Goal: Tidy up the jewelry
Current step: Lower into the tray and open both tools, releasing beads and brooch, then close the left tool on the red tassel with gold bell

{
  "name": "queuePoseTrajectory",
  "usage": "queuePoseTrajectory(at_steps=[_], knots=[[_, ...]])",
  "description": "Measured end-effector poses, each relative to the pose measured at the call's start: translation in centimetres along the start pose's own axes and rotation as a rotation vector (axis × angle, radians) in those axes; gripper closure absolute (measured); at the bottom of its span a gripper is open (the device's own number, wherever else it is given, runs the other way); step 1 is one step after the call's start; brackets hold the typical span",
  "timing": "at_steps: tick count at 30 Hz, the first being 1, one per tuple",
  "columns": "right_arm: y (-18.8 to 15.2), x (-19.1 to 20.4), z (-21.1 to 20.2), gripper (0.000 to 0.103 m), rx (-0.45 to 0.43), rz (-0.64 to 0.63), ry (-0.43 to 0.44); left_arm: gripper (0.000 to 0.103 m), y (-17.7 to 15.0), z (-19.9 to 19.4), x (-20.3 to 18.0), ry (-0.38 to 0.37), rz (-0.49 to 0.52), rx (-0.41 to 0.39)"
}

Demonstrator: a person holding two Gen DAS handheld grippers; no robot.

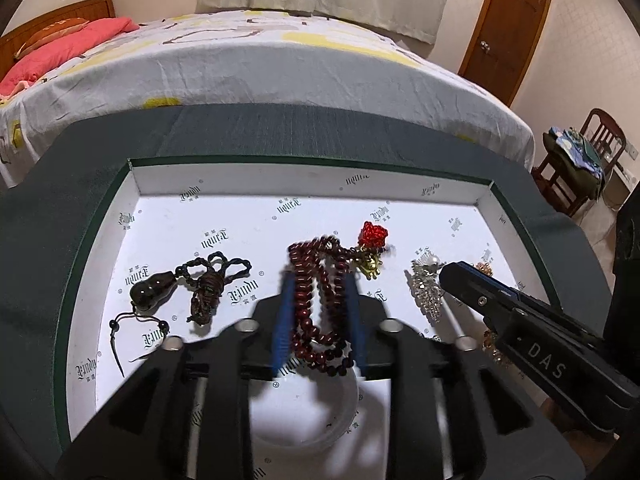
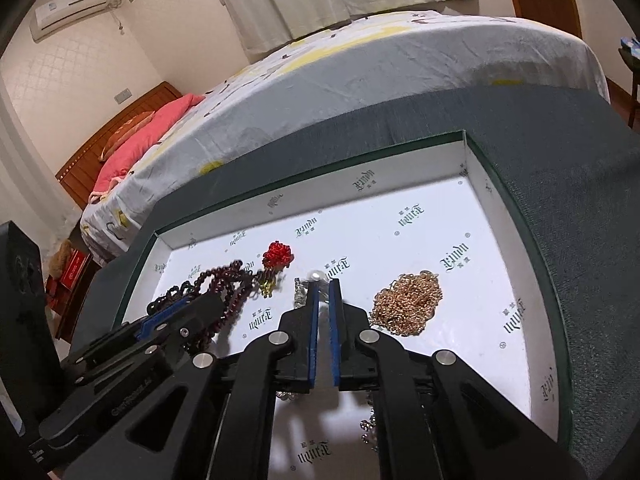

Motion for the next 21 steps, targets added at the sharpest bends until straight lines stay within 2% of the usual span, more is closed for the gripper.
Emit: queuePoseTrajectory(at_steps=[1, 2, 5, 9, 14, 21], knots=[[0.0, 0.1, -0.4, 0.057, -0.016, -0.002, 0.001, 0.071, 0.0, -0.2, 0.0, 0.007, 0.003, -0.006], [0.1, 0.3, -0.8, 0.045, -0.035, -0.009, 0.006, 0.068, -0.1, -0.5, 0.1, 0.009, 0.006, -0.013], [0.2, 0.9, -1.9, 0.045, -0.058, -0.045, -0.008, 0.05, -0.1, -1.7, 0.6, 0.017, -0.005, -0.046], [-0.1, 1.6, -3.6, 0.044, -0.088, -0.072, -0.017, 0.04, -0.6, -4.0, 1.7, 0.018, -0.028, -0.091], [-1.3, 2.6, -5.5, 0.044, -0.099, -0.124, -0.048, 0.037, -2.0, -6.5, 3.3, 0.032, -0.059, -0.103], [-4.4, 3.6, -8.7, 0.044, -0.101, -0.195, -0.102, 0.037, -5.7, -10.0, 4.7, 0.063, -0.074, -0.108]])
Point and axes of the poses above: each gripper's, at about its wrist camera, not at the fingertips, and z roughly the way its jaws point, x to its left, y to its top, the point moved 2 cm from there along z, roughly the way its jaws point, and after that the axes turned 13 degrees about y, right-handed, at the moved point
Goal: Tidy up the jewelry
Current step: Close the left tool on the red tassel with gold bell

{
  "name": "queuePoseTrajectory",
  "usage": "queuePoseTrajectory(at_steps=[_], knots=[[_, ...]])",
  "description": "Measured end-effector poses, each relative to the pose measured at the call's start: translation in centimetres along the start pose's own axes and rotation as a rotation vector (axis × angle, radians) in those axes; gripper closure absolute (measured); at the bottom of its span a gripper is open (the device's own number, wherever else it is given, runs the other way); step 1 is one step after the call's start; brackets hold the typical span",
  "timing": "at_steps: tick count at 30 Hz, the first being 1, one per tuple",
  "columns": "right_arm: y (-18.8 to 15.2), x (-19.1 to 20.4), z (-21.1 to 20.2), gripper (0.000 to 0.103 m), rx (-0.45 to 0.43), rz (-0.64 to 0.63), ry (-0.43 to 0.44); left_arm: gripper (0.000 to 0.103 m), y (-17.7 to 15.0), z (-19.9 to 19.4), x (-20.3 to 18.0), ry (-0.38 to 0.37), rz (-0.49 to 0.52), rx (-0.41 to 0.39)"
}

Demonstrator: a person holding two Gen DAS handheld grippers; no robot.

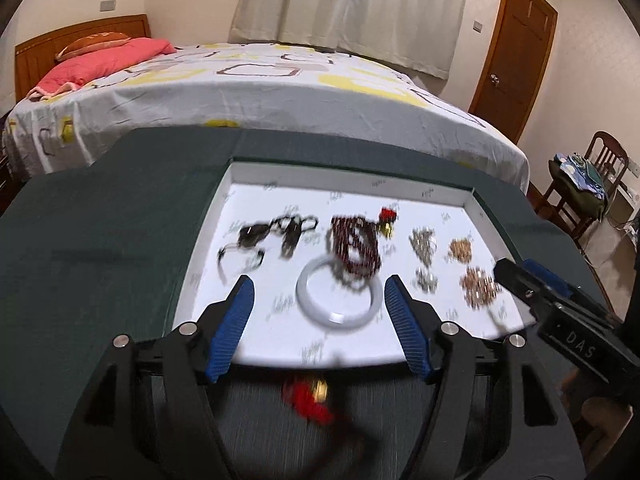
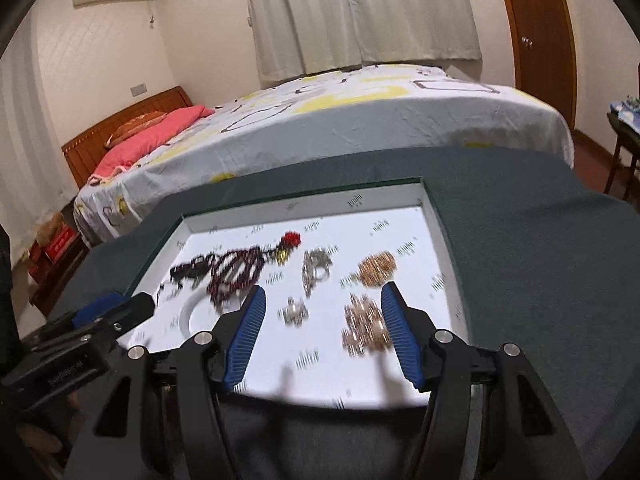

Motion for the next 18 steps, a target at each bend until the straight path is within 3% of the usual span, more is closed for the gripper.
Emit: queuePoseTrajectory(at_steps=[10, 18], knots=[[-4.0, -0.4, -5.0, 0.044, 0.013, -0.009, -0.041, 0.038, -5.4, -1.6, 0.1, 0.011, 0.008, 0.072], [-5.3, -0.9, -4.9, 0.044, 0.04, 0.012, -0.036, 0.064, -6.5, 0.5, 0.0, 0.022, 0.012, 0.135]])
Point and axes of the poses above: each gripper's, at about its wrist camera, not at the fingertips, and z roughly the way its jaws point, x to its left, y to its top, the point moved 2 cm from there along z, roughly the way its jaws point, and after that the axes turned 13 degrees about y, right-handed, at the moved point
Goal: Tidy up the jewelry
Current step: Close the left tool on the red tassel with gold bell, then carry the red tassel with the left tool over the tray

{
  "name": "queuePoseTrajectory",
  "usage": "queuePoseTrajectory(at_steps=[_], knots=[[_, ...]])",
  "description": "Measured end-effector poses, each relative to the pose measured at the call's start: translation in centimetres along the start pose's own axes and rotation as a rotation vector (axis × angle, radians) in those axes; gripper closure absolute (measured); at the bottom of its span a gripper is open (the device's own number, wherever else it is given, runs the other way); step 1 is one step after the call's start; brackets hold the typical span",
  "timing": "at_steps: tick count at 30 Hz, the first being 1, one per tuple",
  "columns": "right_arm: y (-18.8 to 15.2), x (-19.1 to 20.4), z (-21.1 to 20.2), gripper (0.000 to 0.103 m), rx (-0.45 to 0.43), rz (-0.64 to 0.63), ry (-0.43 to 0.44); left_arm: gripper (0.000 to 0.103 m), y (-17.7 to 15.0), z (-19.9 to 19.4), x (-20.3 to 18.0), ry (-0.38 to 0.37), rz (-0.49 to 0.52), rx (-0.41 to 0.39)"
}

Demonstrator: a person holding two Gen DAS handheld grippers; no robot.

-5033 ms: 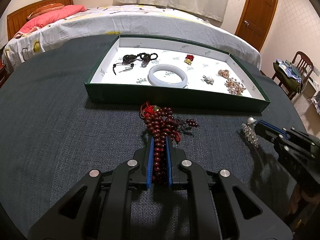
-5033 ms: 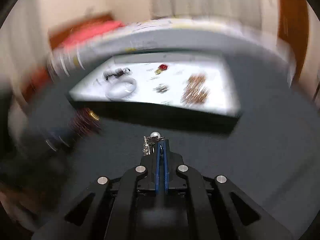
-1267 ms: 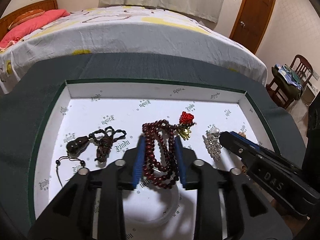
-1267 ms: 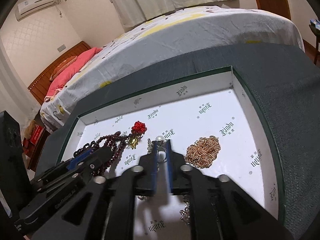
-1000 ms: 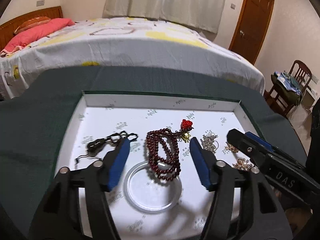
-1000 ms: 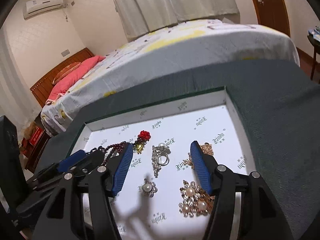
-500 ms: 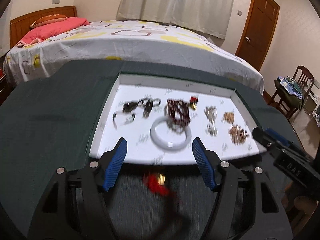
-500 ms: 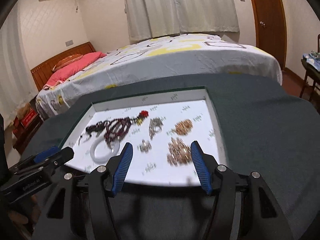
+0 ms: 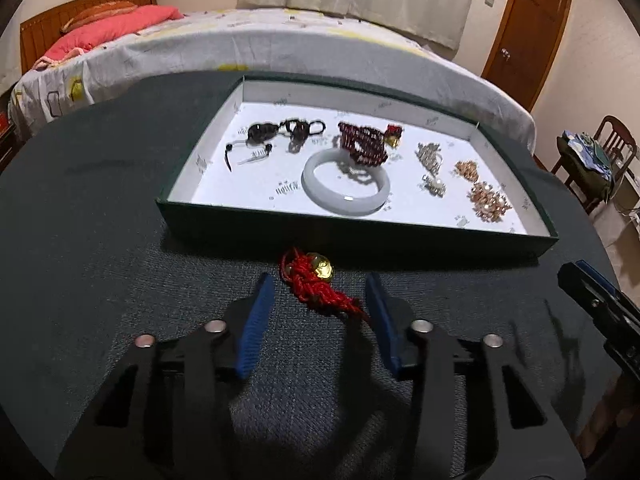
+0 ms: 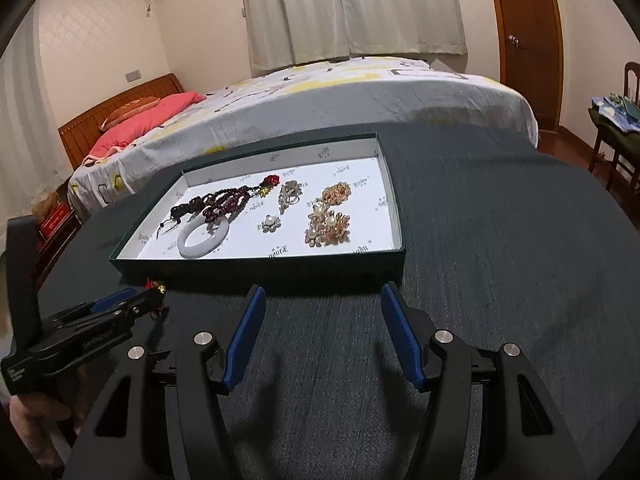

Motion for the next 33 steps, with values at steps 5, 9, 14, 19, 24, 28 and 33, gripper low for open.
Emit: queuePoseTrajectory(at_steps=[5, 9, 14, 19, 24, 28, 33], knots=[[-0.3, 0.3, 0.4, 0.044, 0.007, -0.004, 0.009, 0.083, 0.0, 0.2, 0.2, -0.012, 0.006, -0.001], [-0.5, 0.3, 0.6, 0.044, 0.013, -0.003, 0.01, 0.092, -0.1, 0.0, 0.7, -0.033, -0.01, -0.005], [-0.3, 0.3, 0.6, 0.044, 0.007, -0.002, 0.012, 0.093, -0.2, -0.7, 0.9, -0.041, -0.012, -0.022], [-0.1, 0.8, 0.3, 0.044, -0.002, -0.01, 0.016, 0.093, 0.3, -2.7, 0.9, -0.056, -0.021, -0.069], [0.5, 1.2, -0.4, 0.044, -0.025, -0.021, 0.023, 0.093, 1.5, -5.1, 0.8, -0.07, -0.02, -0.126], [1.2, 1.7, -1.0, 0.044, -0.046, -0.03, 0.028, 0.093, 2.9, -6.9, 0.8, -0.08, -0.028, -0.177], [2.3, 2.3, -1.3, 0.044, -0.066, -0.05, 0.031, 0.093, 4.6, -7.7, 0.6, -0.079, -0.023, -0.224]])
Point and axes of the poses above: each gripper's, at about its wrist camera, not at the fingertips, and z roughly the way its jaws point, x to its left, y to its top, the point moved 2 cm from there along z, roughly the way its jaws point, and after that the axes turned 13 degrees about y, right-handed, at the moved point
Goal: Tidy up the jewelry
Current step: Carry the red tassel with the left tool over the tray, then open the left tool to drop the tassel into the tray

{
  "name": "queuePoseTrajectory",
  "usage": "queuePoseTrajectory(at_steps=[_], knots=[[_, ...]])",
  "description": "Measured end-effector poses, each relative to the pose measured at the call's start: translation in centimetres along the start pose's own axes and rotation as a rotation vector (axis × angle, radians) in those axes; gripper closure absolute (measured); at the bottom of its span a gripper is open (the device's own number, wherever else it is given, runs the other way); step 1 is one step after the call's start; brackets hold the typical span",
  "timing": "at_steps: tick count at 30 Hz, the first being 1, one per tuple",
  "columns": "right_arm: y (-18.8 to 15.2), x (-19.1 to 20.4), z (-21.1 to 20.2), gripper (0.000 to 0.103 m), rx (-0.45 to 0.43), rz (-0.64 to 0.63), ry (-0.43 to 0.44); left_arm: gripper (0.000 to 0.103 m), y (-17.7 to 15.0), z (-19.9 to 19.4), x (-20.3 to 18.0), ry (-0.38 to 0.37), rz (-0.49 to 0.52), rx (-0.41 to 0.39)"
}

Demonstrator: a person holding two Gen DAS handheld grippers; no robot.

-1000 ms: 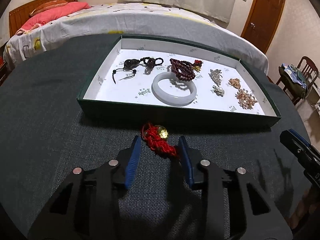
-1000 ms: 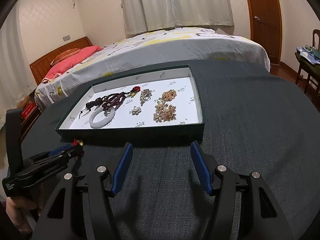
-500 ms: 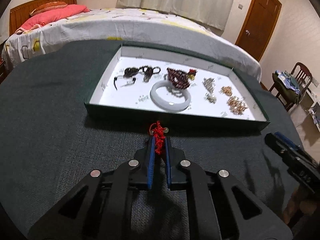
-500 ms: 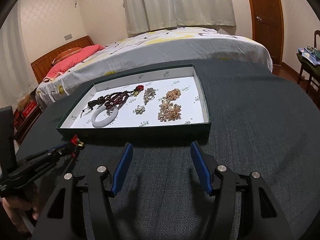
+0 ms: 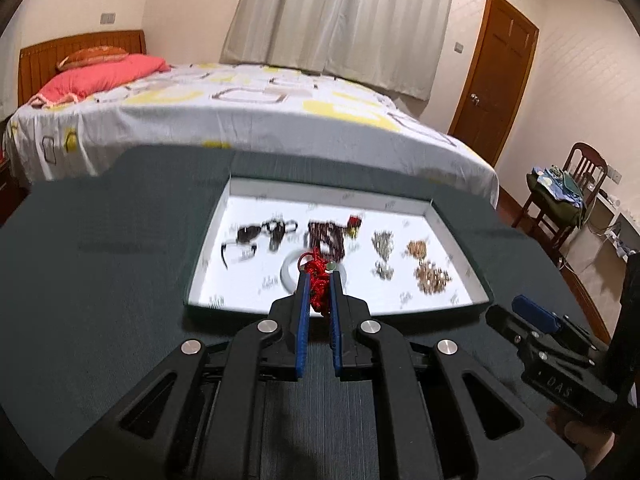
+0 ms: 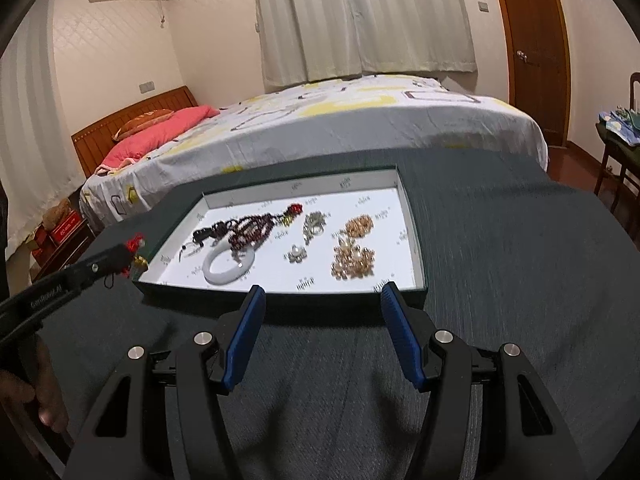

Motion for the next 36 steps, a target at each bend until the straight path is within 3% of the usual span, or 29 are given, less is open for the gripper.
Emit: queuePoseTrajectory(at_steps=[9, 22, 34, 36], knots=[[2.3, 0.4, 1.2, 0.044, -0.02, -0.039, -0.013, 0.093, 1.9, 2.6, 0.3, 0.041, 0.011, -0.024], [2.1, -0.6, 4.3, 0.044, 0.03, -0.029, -0.023, 0.093, 0.9, 10.6, 1.3, 0.104, 0.046, 0.089], [1.4, -1.0, 5.2, 0.044, 0.059, -0.013, -0.028, 0.093, 0.2, 12.7, 0.8, 0.103, 0.063, 0.141], [1.3, -1.1, 5.2, 0.044, 0.062, -0.012, -0.028, 0.085, 0.1, 12.6, 0.7, 0.11, 0.068, 0.139]])
Point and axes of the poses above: each gripper's, at about its wrist camera, not at the fingertips, and z roughly the way its jaws point, x to its left, y to its top, the point moved 2 cm from there along z, roughly the way its jaws point, and after that the axes turned 13 degrees about y, right-handed, at the moved point
